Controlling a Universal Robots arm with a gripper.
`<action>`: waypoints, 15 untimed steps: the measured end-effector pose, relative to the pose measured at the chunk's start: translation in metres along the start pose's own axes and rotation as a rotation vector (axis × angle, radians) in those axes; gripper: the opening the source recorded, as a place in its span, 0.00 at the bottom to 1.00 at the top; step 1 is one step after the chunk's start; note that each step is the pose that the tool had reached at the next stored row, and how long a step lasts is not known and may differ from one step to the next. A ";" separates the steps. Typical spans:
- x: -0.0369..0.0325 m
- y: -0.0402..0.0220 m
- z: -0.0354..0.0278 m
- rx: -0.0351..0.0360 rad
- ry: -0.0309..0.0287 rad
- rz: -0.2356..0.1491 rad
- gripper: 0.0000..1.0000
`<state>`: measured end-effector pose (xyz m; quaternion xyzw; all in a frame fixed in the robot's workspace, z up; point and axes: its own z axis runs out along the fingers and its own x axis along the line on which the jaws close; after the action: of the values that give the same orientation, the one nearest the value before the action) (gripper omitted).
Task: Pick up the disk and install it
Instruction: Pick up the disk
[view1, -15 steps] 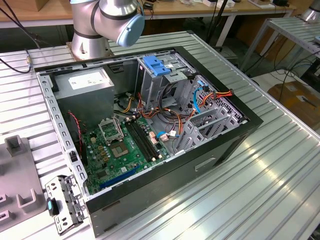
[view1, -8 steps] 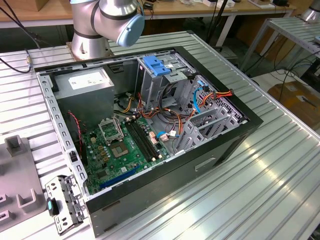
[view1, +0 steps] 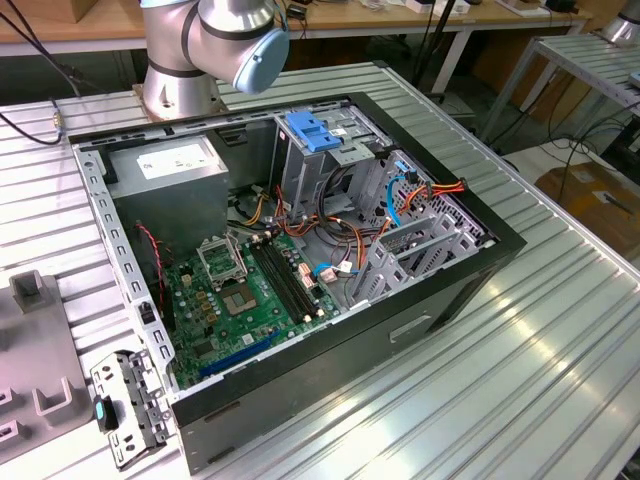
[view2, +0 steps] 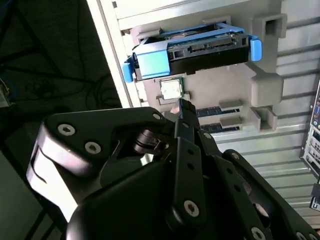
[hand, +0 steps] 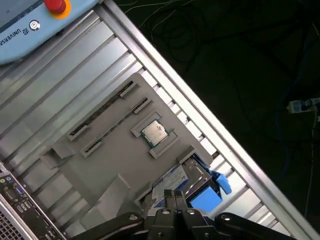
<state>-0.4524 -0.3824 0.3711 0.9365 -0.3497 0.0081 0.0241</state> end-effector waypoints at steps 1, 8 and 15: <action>0.0000 0.0000 0.0004 -0.0005 -0.0002 0.012 0.11; -0.0002 -0.0002 0.0039 -0.0082 -0.0094 0.246 0.11; -0.0005 -0.0006 0.0074 -0.0134 -0.0157 0.406 0.11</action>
<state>-0.4524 -0.3820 0.3637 0.8467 -0.5314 0.0032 0.0254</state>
